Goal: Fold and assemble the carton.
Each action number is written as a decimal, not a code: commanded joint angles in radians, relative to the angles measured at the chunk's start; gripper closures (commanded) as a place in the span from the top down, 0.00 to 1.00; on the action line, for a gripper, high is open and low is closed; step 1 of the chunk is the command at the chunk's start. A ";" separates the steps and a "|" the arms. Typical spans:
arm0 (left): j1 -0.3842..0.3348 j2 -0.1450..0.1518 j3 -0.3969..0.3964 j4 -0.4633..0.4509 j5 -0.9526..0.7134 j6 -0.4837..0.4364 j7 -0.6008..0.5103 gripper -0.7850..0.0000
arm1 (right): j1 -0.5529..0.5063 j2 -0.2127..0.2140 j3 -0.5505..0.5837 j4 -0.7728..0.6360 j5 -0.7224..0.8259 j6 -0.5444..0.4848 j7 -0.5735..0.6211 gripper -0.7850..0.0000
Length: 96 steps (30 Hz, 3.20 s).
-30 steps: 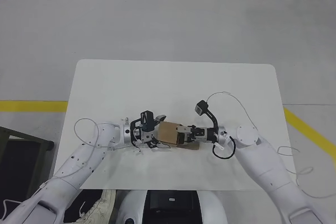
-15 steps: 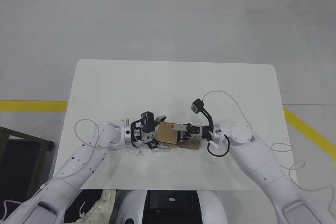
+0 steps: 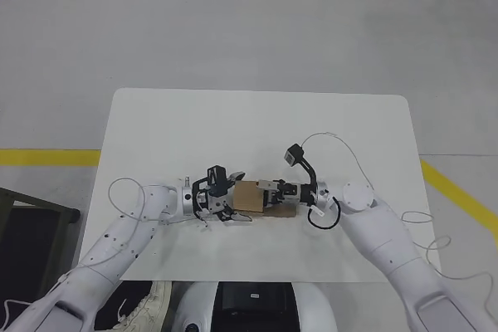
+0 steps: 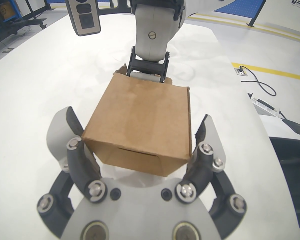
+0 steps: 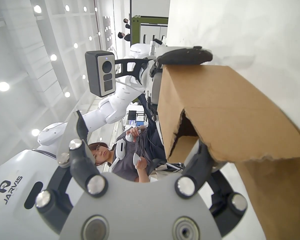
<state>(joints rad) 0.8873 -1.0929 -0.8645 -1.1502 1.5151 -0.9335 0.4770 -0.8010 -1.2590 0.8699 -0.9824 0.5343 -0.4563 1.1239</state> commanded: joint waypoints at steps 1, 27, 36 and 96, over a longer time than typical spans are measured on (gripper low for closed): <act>0.003 0.002 -0.004 -0.002 0.001 0.001 -0.002 1.00 | 0.000 -0.001 -0.001 -0.004 0.002 0.005 0.012 1.00; 0.016 0.005 -0.027 -0.018 -0.013 0.000 -0.024 1.00 | -0.041 0.073 0.175 -0.111 -0.143 0.047 0.050 1.00; 0.016 0.004 -0.029 -0.018 -0.015 0.001 -0.026 1.00 | 0.037 0.042 0.093 -0.027 -0.097 -0.058 0.178 1.00; 0.037 0.007 -0.066 -0.020 -0.047 -0.003 -0.057 1.00 | 0.031 -0.029 -0.013 0.044 0.038 -0.002 0.051 1.00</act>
<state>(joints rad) 0.9233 -1.0874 -0.9251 -1.1719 1.4683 -0.9359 0.4176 -0.7725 -1.2859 0.8585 -0.9429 0.5708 -0.4594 1.1720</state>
